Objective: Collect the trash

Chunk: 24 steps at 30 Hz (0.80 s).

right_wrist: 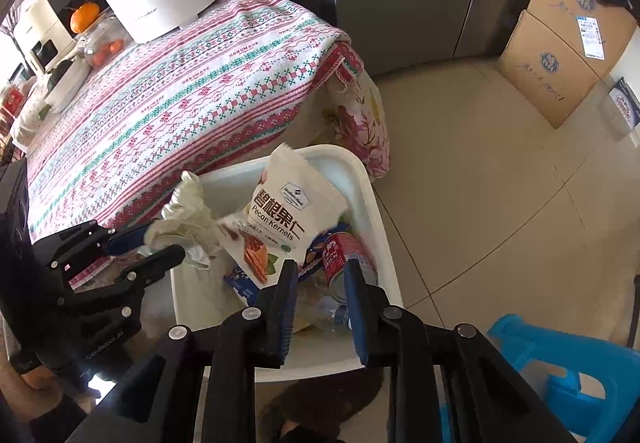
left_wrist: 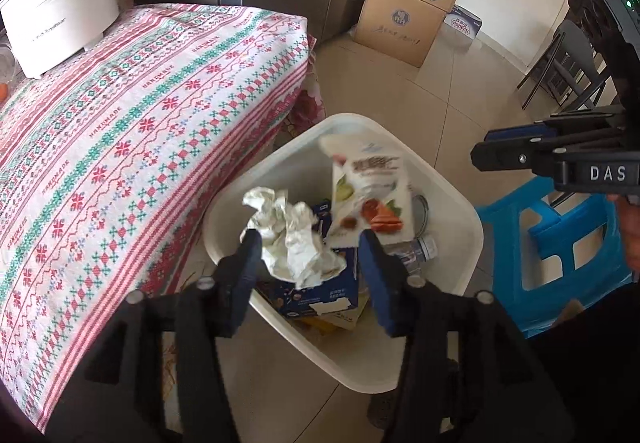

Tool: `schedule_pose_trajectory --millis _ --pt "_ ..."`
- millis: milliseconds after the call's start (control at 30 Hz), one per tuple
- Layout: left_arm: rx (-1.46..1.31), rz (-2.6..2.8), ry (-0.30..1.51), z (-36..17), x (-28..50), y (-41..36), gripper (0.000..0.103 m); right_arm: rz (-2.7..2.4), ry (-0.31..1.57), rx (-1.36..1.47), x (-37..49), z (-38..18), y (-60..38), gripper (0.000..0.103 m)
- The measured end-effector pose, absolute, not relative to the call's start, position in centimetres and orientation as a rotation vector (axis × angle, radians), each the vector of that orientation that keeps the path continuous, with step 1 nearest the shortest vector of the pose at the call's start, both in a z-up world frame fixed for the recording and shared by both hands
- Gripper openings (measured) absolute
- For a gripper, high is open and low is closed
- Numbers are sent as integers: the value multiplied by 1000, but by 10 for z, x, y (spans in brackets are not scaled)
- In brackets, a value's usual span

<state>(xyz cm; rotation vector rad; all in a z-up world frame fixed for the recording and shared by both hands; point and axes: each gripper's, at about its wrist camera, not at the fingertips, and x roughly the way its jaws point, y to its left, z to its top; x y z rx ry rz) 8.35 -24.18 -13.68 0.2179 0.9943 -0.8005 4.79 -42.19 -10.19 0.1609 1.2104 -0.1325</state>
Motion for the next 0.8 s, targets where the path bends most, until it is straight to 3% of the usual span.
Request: schedule_pose_trajectory --millis 133,233,333,467,667,800 --pt "170 -772 994 -125 85 -227 75 -139 1180 188 46 -94 -425 47" --pt "151 -710 987 -116 83 -214 84 -135 1152 220 42 -86 -425 50" --pt "116 -642 997 -106 81 -201 87 -131 1100 248 33 -74 -422 62" --pt "58 -534 992 -86 70 -176 103 -147 1028 248 18 -54 -409 71" --pt "-21 -364 960 -61 48 -130 103 -200 890 182 -11 -22 -375 85" --pt "-15 -282 921 -53 32 -115 103 -214 815 167 -32 -8 -349 88"
